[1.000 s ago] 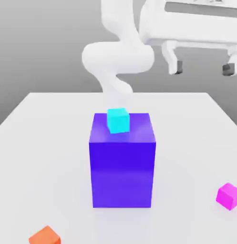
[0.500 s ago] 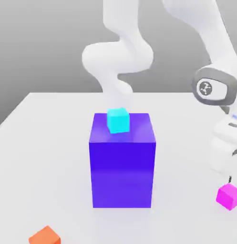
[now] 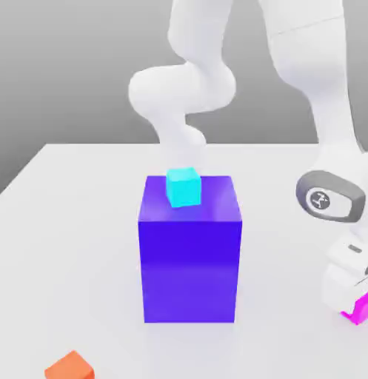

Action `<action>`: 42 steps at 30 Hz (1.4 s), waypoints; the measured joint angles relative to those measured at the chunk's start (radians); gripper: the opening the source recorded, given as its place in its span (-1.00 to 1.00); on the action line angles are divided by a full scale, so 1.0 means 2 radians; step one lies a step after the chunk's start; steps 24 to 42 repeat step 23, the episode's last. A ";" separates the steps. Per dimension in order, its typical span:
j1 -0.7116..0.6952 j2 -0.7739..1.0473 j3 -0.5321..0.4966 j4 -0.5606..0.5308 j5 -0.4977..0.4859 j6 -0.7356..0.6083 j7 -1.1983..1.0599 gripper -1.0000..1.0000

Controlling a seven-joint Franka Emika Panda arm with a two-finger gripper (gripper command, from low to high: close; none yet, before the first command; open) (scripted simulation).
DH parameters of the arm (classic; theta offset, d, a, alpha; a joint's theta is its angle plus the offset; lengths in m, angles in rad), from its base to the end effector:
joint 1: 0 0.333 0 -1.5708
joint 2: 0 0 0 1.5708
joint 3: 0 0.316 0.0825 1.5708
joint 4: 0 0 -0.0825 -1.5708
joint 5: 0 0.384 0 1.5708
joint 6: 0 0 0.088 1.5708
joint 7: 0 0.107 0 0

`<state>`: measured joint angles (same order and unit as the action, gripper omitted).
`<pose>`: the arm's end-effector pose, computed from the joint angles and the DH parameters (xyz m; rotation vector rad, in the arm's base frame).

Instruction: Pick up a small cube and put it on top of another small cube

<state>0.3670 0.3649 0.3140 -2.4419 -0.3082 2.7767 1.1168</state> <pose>0.3586 0.3201 0.1633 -3.1279 0.2609 -0.0003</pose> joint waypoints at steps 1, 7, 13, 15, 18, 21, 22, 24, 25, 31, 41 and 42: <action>-0.006 -0.018 0.009 -0.005 0.015 -0.013 -0.011 -1.00; -0.031 -0.011 0.019 0.073 0.039 -0.083 -0.072 -1.00; -0.049 0.031 0.014 0.182 0.043 -0.152 -0.132 -1.00; -0.055 0.045 0.012 0.218 0.044 -0.175 -0.152 -1.00; -0.051 0.086 0.001 0.243 0.030 -0.160 -0.154 -1.00; -0.043 0.113 -0.010 0.247 0.020 -0.138 -0.149 1.00; -0.043 0.113 -0.010 0.247 0.020 -0.138 -0.149 1.00; -0.043 0.113 -0.010 0.247 0.020 -0.138 -0.149 1.00; -0.043 0.113 -0.010 0.247 0.020 -0.138 -0.149 1.00; -0.043 0.113 -0.010 0.247 0.020 -0.138 -0.149 1.00; -0.043 0.113 -0.010 0.247 0.020 -0.138 -0.149 1.00; -0.043 0.113 -0.010 0.247 0.020 -0.138 -0.149 1.00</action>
